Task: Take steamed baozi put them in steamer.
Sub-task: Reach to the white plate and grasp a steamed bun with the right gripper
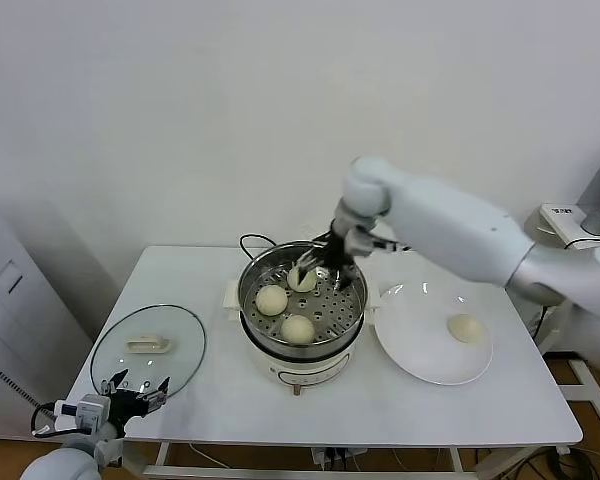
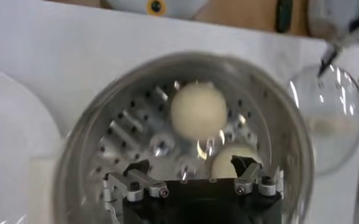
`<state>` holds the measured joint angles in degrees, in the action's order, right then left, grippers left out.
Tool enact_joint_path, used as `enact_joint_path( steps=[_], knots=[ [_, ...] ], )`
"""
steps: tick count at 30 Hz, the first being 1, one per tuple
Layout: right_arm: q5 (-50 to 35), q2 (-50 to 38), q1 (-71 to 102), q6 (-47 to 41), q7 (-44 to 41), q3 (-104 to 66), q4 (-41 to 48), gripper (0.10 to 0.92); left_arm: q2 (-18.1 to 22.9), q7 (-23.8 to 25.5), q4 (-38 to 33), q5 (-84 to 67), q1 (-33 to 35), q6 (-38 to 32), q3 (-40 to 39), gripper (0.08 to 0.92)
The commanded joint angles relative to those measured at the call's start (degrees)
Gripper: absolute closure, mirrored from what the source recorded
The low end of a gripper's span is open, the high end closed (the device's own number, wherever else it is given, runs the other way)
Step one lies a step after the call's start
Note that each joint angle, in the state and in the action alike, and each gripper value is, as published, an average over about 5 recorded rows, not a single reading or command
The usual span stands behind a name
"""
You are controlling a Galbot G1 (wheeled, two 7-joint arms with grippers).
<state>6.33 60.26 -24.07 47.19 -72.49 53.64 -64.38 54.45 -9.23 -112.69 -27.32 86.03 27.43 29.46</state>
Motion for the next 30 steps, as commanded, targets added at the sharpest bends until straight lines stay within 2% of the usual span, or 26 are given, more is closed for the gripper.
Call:
enact_joint_path(
  steps=[1,11,20,30],
  knots=[
    [-10.8,-10.2,-5.3,-25.9,-0.3,2.9,9.6,0.203,-0.1,0.0,0.0,-0.1,0.0,0.0,0.0,0.177],
    [-10.2,-15.3,-1.1,-26.6,-3.0,4.0,18.8,0.203,0.0,0.0,-0.2,-0.2,-0.1,0.0,0.1,0.177],
    [0.2,-14.4,9.5,-24.3,-0.7,-3.3,23.5,0.203,0.0,0.0,-0.3,-0.2,0.1,0.1,0.2,0.177],
    [5.1,-13.7,16.9,-25.9,2.1,-8.9,24.7,0.203,0.4,0.0,-0.4,0.1,0.1,0.2,0.1,0.177]
  ],
)
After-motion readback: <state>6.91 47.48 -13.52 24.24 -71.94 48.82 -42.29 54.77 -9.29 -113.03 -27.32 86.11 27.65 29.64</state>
